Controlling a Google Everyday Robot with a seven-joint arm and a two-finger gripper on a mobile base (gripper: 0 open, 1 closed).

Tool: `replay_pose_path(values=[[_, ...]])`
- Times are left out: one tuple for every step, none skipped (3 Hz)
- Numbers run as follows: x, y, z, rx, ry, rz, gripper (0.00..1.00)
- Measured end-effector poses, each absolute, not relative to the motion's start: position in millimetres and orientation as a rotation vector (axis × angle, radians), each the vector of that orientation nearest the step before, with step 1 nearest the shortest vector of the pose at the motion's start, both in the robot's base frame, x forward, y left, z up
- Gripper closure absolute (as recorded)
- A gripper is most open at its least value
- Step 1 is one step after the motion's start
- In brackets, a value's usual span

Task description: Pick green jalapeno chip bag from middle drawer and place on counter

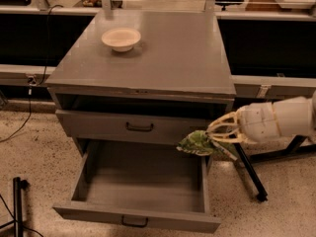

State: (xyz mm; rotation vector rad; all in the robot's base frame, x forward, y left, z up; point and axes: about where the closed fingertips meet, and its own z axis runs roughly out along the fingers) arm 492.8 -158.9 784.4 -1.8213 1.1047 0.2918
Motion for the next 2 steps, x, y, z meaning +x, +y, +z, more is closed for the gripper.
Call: replay_pose_path(values=[[486,-171,842,-1.921,1.084,0.307,1.0],[485,-169,896,-2.032,1.051,0.329,1.0]])
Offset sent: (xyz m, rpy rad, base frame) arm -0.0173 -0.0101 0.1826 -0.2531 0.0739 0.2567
